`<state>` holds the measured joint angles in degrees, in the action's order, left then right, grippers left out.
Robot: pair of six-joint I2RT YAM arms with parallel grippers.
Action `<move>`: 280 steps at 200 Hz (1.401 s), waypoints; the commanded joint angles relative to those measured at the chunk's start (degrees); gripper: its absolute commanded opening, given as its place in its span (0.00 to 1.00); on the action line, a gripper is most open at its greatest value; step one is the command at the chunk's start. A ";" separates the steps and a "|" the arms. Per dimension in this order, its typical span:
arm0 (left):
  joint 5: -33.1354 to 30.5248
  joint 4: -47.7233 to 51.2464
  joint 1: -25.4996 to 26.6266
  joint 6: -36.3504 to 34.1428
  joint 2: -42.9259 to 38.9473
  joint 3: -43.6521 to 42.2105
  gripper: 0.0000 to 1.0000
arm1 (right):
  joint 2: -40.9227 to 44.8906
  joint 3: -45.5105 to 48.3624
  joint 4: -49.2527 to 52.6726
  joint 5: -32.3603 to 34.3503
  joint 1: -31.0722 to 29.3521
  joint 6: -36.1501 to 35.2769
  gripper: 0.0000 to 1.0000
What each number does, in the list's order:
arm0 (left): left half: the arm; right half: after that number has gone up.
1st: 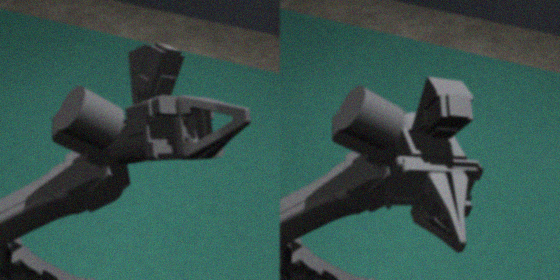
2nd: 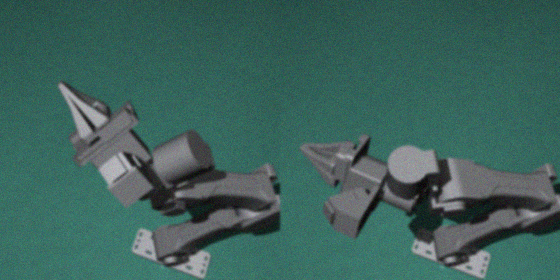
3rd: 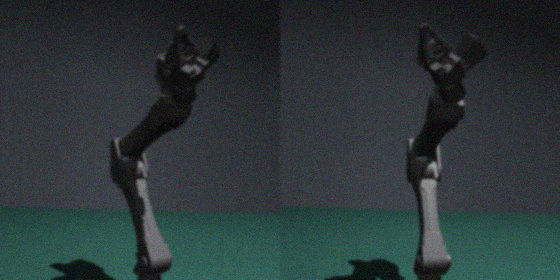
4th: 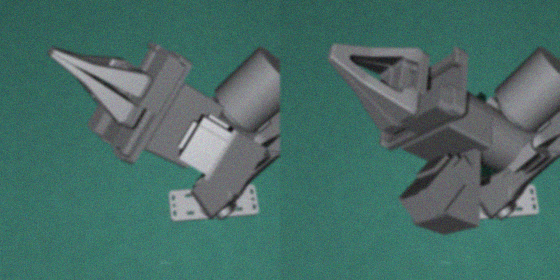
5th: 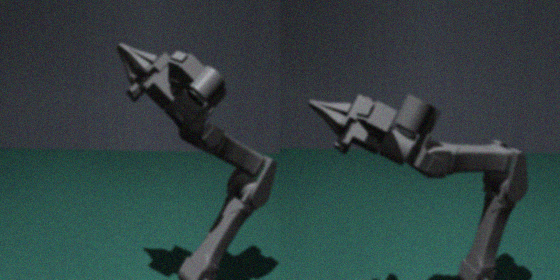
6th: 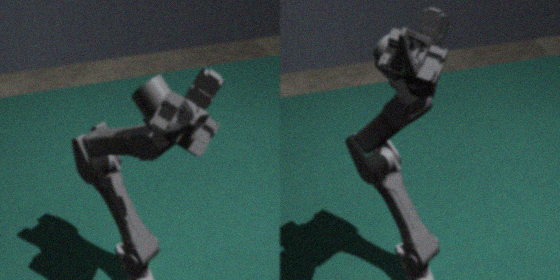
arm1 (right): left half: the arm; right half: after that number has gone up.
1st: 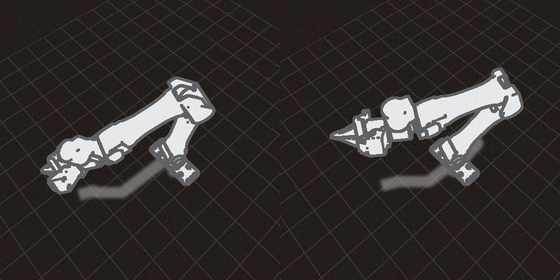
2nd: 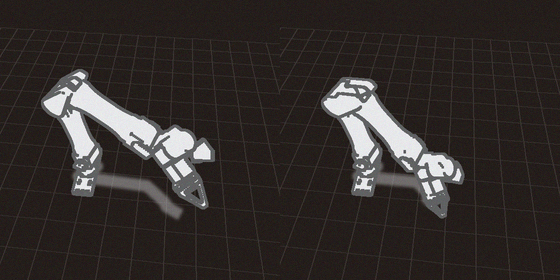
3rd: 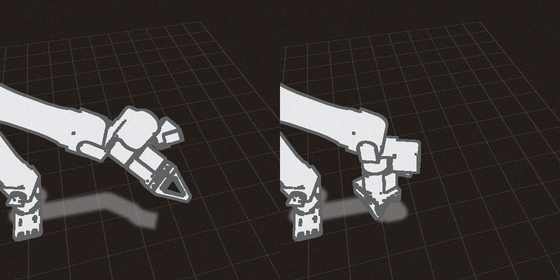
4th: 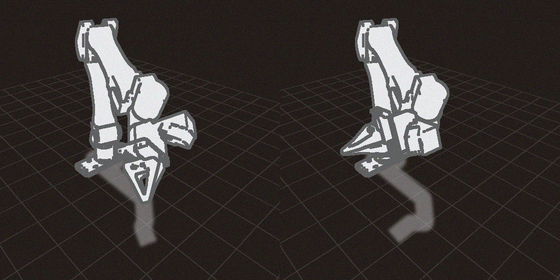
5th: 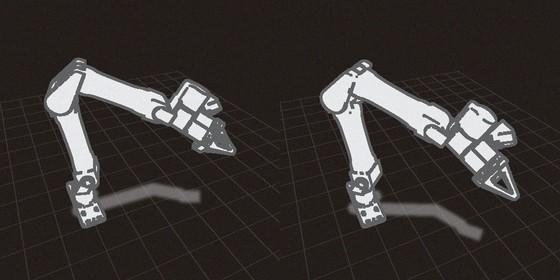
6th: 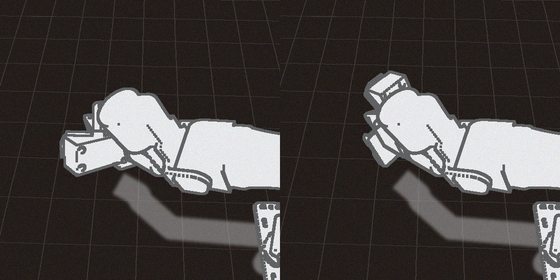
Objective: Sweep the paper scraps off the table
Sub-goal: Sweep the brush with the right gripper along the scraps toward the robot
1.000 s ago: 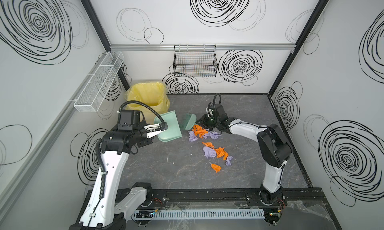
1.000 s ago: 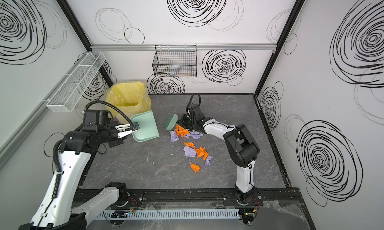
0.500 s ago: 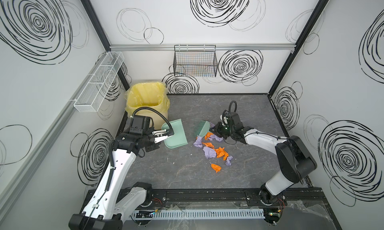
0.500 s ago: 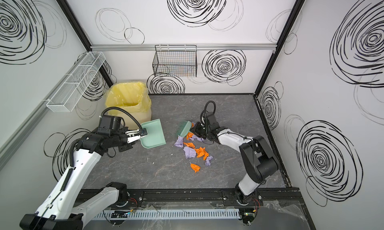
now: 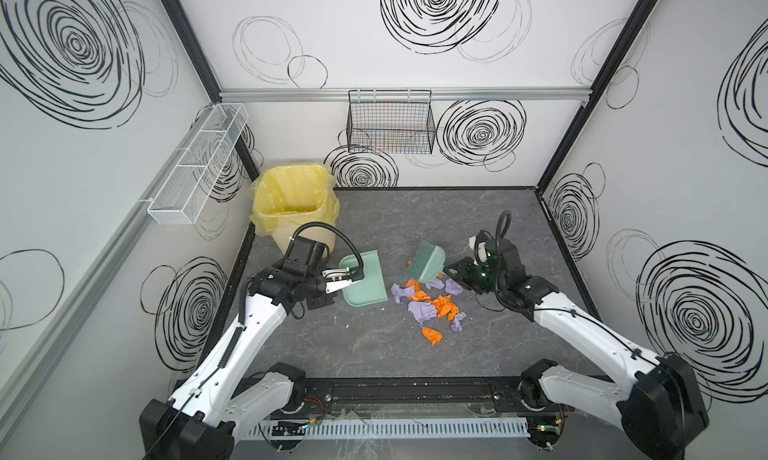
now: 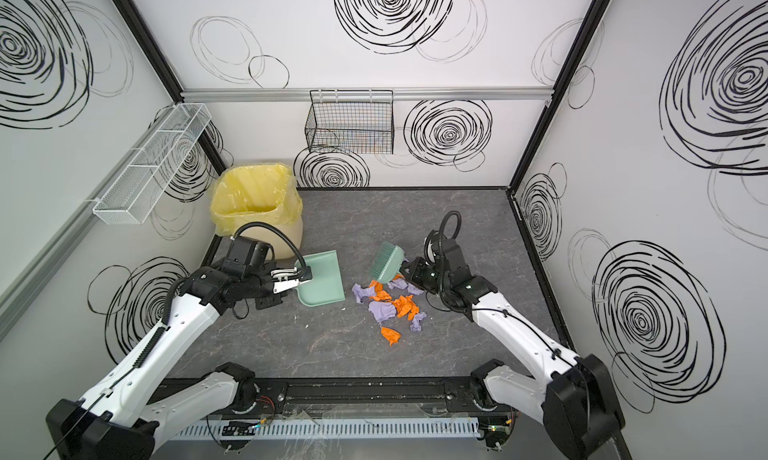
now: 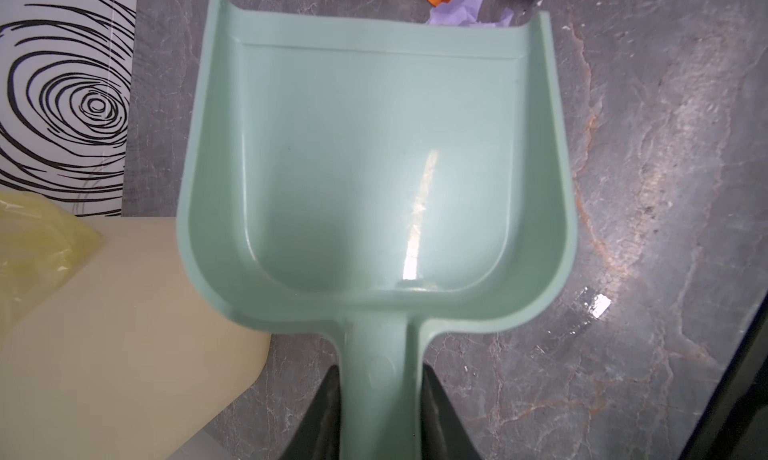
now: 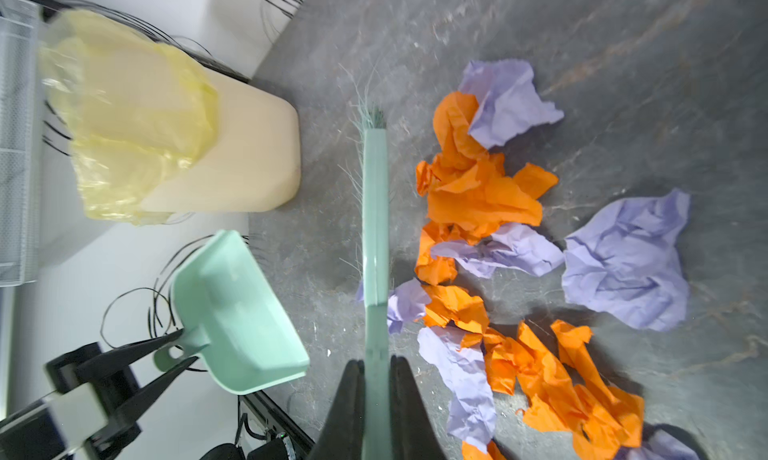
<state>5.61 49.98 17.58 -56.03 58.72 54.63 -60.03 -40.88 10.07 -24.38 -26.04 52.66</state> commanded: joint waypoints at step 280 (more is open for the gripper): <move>0.52 -7.17 -0.07 2.72 1.37 -8.23 0.00 | 39.61 13.68 39.81 -4.38 -2.15 -6.16 0.00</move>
<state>5.89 44.82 17.93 -53.87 60.25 47.05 -19.03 -28.67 56.10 -31.09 -28.42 46.26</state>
